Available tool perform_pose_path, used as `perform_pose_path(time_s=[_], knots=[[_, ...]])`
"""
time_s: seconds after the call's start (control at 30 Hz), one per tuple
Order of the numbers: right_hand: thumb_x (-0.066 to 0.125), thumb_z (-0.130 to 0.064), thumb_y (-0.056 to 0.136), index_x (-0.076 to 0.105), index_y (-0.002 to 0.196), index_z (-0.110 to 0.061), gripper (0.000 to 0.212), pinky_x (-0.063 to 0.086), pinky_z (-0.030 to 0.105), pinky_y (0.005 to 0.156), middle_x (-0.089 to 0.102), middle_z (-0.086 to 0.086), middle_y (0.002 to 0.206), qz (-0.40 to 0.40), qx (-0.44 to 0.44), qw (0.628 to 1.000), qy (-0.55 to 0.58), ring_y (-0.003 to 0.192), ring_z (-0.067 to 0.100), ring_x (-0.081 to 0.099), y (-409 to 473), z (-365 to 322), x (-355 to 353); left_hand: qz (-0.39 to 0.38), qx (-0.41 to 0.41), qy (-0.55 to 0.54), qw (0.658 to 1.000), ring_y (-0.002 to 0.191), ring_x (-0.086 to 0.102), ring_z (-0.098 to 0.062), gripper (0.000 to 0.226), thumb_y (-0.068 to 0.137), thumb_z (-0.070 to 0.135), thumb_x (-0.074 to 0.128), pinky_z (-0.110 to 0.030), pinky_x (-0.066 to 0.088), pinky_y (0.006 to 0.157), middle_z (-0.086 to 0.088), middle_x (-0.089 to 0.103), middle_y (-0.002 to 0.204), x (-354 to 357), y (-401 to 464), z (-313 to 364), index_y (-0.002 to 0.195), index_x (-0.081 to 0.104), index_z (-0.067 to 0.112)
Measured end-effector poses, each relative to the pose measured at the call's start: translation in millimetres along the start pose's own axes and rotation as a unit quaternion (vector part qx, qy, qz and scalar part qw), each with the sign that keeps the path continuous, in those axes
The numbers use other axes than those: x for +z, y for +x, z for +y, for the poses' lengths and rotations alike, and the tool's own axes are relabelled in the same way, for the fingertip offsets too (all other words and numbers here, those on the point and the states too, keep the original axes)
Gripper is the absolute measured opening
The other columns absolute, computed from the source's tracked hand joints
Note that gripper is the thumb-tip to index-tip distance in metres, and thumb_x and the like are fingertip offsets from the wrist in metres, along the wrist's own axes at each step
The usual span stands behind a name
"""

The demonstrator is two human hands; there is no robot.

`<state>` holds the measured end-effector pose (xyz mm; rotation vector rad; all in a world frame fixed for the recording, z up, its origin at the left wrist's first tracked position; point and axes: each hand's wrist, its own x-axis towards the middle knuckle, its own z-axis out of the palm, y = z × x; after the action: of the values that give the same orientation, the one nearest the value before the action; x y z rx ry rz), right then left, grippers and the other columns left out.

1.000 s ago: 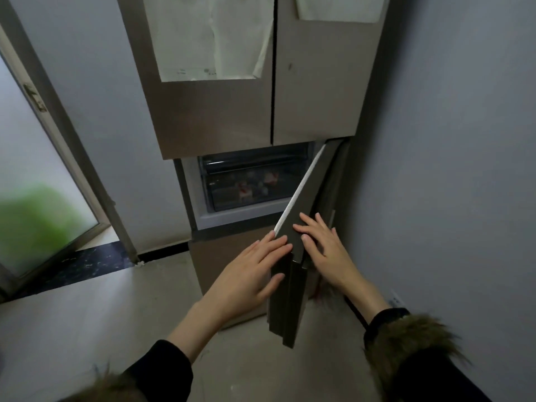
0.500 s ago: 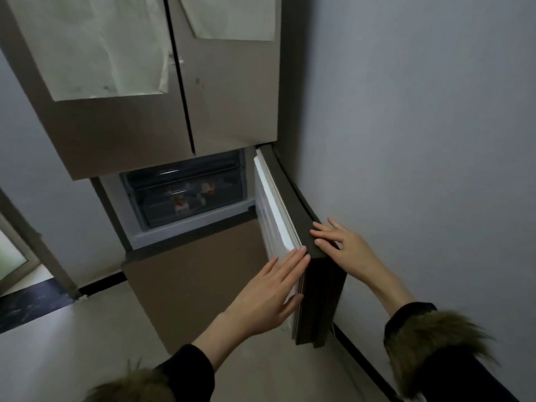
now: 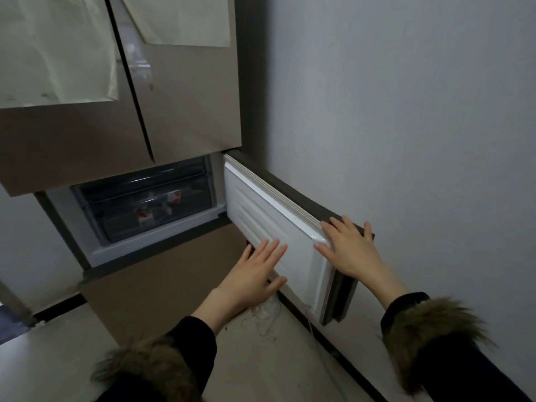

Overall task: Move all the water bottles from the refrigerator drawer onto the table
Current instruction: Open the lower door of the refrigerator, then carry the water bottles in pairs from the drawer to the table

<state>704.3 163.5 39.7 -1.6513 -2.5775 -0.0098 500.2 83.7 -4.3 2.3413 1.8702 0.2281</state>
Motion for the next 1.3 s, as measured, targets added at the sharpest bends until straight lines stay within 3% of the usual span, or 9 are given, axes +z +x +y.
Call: perform_pose_path(time_s=[0.27,0.7,0.9,1.03,1.1,1.2,1.3], knots=[[0.029,-0.057,0.094,0.003,0.15,-0.029,0.067,-0.002,0.053,0.116,0.002,0.0,0.159,-0.004,-0.1,0.994,0.031,0.146,0.021,-0.001,24.3,-53.3,12.3,0.042,-0.12,-0.037,0.991,0.144,-0.01,-0.012,0.067,0.095,0.047,0.035,-0.039,-0.002,0.119,0.006,-0.007,0.158,-11.7,-31.1,-52.1,0.149,-0.001,0.027],[0.029,-0.061,0.092,0.003,0.149,-0.031,0.07,-0.002,0.052,0.115,0.002,0.0,0.159,-0.015,-0.267,0.963,0.024,0.146,0.021,-0.002,117.2,-206.9,47.1,0.097,-0.327,-0.063,0.938,0.145,-0.006,-0.013,0.066,0.094,0.049,0.035,-0.038,0.002,0.118,0.007,-0.002,0.158,-12.1,-102.3,-188.5,0.149,0.004,0.029],[0.03,-0.055,0.094,0.003,0.15,-0.03,0.066,-0.005,0.05,0.115,0.005,0.0,0.159,-0.024,-0.282,0.959,0.018,0.146,0.019,0.001,186.6,-266.1,78.9,0.125,-0.377,-0.196,0.897,0.145,0.002,-0.014,0.065,0.093,0.046,0.04,-0.035,0.01,0.118,0.005,0.007,0.158,2.6,-93.6,-273.5,0.148,0.011,0.028],[0.033,-0.049,0.096,0.008,0.15,-0.027,0.063,-0.001,0.048,0.116,0.008,0.002,0.158,-0.071,-0.265,0.96,0.059,0.146,0.019,0.005,237.1,-298.1,107.2,0.173,-0.428,-0.346,0.817,0.143,0.019,-0.015,0.06,0.094,0.043,0.042,-0.031,0.019,0.113,0.004,0.019,0.155,4.4,-76.6,-323.6,0.147,0.019,0.027],[0.037,-0.044,0.097,0.016,0.149,-0.022,0.06,0.007,0.044,0.118,0.016,0.002,0.157,-0.111,-0.225,0.953,0.171,0.145,0.019,0.013,260.5,-312.7,122.3,0.2,-0.448,-0.427,0.76,0.141,0.024,-0.017,0.056,0.094,0.043,0.042,-0.032,0.022,0.112,0.004,0.024,0.153,5.0,-66.7,-346.6,0.146,0.024,0.027],[0.042,-0.034,0.098,0.027,0.146,-0.016,0.054,0.024,0.032,0.111,0.029,0.003,0.152,-0.189,-0.1,0.894,0.394,0.139,0.02,0.028,291.3,-327.3,136.3,0.246,-0.468,-0.512,0.677,0.139,0.028,-0.018,0.06,0.091,0.05,0.042,-0.038,0.023,0.115,0.002,0.029,0.152,9.7,-54.4,-381.8,0.144,0.03,0.026],[0.041,-0.027,0.099,0.036,0.142,-0.012,0.046,0.035,0.031,0.102,0.046,0.008,0.139,-0.234,0.047,0.81,0.536,0.125,0.022,0.046,329.0,-337.2,151.5,0.291,-0.444,-0.653,0.539,0.14,0.025,-0.02,0.061,0.093,0.052,0.034,-0.044,0.019,0.116,-0.001,0.03,0.152,16.8,-35.2,-414.5,0.145,0.028,0.021]])
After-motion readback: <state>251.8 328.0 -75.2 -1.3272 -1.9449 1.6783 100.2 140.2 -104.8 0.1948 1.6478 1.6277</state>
